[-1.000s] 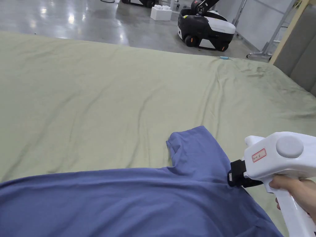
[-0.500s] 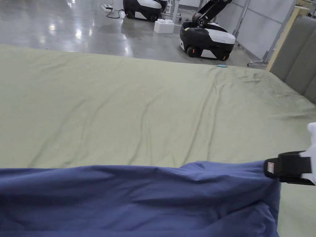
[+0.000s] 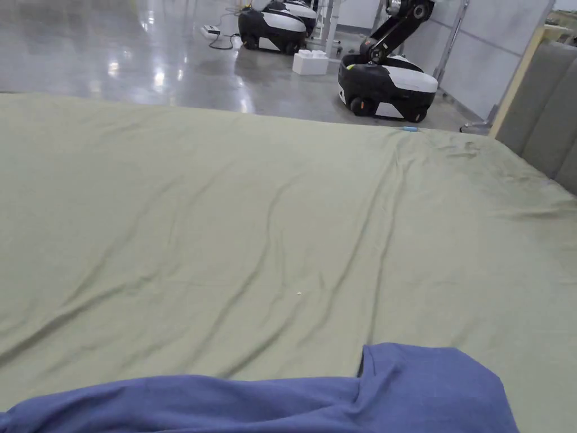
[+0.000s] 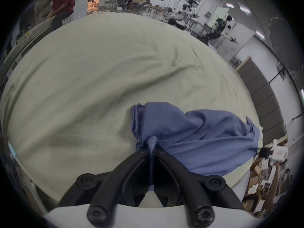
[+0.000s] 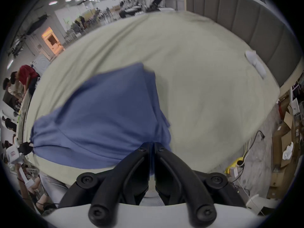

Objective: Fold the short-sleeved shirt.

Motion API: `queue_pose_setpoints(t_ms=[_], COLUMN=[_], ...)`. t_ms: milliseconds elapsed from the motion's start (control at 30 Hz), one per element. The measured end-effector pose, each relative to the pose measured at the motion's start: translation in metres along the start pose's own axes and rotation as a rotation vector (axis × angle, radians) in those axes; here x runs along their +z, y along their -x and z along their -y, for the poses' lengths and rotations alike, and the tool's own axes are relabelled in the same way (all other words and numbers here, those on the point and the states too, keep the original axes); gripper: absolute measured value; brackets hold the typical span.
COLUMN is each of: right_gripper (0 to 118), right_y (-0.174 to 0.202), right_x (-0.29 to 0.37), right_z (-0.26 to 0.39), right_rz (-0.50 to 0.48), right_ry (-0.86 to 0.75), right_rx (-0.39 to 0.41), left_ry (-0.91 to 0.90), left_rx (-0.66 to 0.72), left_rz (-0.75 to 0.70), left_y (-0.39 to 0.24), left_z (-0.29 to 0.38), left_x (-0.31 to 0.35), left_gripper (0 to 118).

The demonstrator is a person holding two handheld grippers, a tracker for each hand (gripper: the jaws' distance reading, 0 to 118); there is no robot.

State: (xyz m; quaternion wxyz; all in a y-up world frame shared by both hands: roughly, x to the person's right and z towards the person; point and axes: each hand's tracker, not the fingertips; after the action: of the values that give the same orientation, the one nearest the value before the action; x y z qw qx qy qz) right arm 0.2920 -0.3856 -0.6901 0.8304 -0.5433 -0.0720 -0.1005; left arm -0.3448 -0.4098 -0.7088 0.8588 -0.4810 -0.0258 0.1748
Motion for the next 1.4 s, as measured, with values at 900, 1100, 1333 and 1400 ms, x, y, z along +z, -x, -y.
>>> queue_pose_setpoints(t_ms=[900, 1100, 1333, 1400], right_gripper=[2, 2, 2, 2], right_y=[0.048, 0.083, 0.126, 0.136], right_x=[0.071, 0.064, 0.081, 0.084], right_z=[0.036, 0.022, 0.02, 0.017], right_rz=[-0.329, -0.38, -0.45, -0.449], right_ry=[-0.182, -0.146, -0.109, -0.098], right_rx=[0.0, 0.028, 0.097, 0.118], left_ry=[-0.268, -0.162, 0.053, 0.066], left_rx=[0.312, 0.434, 0.388, 0.473], left_rz=[0.063, 0.675, 0.517, 0.734], left_y=[0.047, 0.084, 0.096, 0.095], left_z=[0.033, -0.002, -0.02, -0.014], left_x=[0.114, 0.055, -0.014, -0.024], left_gripper=[0, 16, 57, 57])
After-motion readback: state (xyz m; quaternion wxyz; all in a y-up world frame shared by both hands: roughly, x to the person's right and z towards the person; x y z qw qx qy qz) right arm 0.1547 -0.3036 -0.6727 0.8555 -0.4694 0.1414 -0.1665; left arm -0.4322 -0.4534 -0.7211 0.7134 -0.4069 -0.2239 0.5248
